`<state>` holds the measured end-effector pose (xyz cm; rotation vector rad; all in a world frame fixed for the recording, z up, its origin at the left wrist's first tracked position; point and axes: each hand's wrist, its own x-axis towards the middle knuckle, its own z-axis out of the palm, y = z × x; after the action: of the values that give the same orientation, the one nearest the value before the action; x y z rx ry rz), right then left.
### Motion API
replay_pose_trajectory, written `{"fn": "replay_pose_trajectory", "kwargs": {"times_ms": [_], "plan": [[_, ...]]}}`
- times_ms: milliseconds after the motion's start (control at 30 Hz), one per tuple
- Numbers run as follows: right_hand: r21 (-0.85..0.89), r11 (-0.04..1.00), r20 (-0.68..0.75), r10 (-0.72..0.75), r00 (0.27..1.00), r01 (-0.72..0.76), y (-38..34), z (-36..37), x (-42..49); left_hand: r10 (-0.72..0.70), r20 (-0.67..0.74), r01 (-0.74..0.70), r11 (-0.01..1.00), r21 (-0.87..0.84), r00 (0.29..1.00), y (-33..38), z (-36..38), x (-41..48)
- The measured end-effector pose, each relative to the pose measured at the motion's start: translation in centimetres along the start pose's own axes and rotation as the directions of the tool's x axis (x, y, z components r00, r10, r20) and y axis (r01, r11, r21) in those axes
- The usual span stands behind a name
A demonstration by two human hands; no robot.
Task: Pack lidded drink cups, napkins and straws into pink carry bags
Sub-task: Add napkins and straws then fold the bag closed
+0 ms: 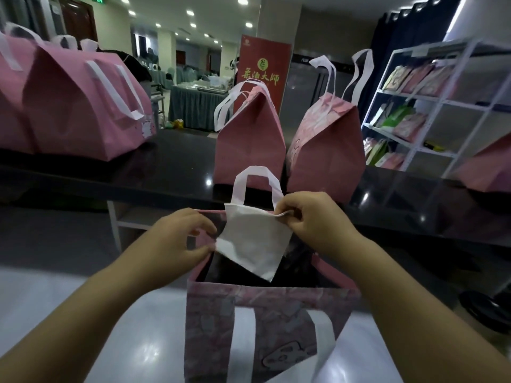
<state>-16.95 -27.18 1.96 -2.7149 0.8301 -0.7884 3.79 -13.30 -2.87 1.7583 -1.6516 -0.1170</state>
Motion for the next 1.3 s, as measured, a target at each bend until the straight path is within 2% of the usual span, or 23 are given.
{"fn": "replay_pose_trajectory", "kwargs": {"times_ms": [133,433,567,667,767,833,900,1000,1133,1233,1300], "plan": [[-0.003,0.999,-0.089,0.054,0.995,-0.055,0.6,-0.5,-0.9,-0.001,-0.04,0.0,1.0,-0.008,0.999,-0.6,0.6,0.1],[-0.138,0.985,0.136,0.124,0.983,-0.105,0.6,0.2,-1.8,-0.005,-0.092,-0.001,0.998,-0.07,0.996,0.5,1.3,-0.6],[-0.071,0.992,0.05,0.106,0.993,-0.102,0.4,-0.3,-3.1,-0.029,-0.146,0.012,0.993,-0.117,0.989,1.4,0.9,-1.4],[-0.061,0.99,0.006,0.124,0.992,-0.124,1.0,-1.1,-5.2,-0.08,-0.094,0.063,0.984,-0.168,0.992,2.0,0.7,-2.6],[-0.061,0.977,0.029,0.205,0.978,-0.203,1.8,-1.7,-7.9,-0.135,0.012,0.135,0.982,-0.134,0.991,2.4,0.8,-3.8],[-0.036,0.96,0.107,0.28,0.954,-0.277,2.5,-2.0,-9.4,-0.166,0.094,0.174,0.982,-0.078,0.982,2.7,0.9,-4.3],[0.024,0.937,0.25,0.331,0.91,-0.348,2.9,-2.3,-10.4,-0.216,0.176,0.227,0.973,-0.045,0.96,2.9,1.2,-4.5],[0.12,0.906,0.416,0.325,0.849,-0.406,3.1,-2.5,-10.7,-0.256,0.204,0.268,0.963,-0.036,0.945,3.3,1.6,-4.4],[0.179,0.892,0.379,0.326,0.866,-0.414,2.7,-2.1,-10.1,-0.251,0.196,0.274,0.957,-0.097,0.948,3.2,2.1,-3.6],[0.13,0.914,0.357,0.319,0.878,-0.385,2.3,-1.4,-9.5,-0.237,0.196,0.262,0.959,-0.109,0.951,3.3,2.7,-3.2],[0.081,0.938,0.32,0.295,0.9,-0.336,2.0,-0.9,-9.4,-0.218,0.147,0.23,0.971,-0.07,0.965,3.6,3.1,-3.0]]}}
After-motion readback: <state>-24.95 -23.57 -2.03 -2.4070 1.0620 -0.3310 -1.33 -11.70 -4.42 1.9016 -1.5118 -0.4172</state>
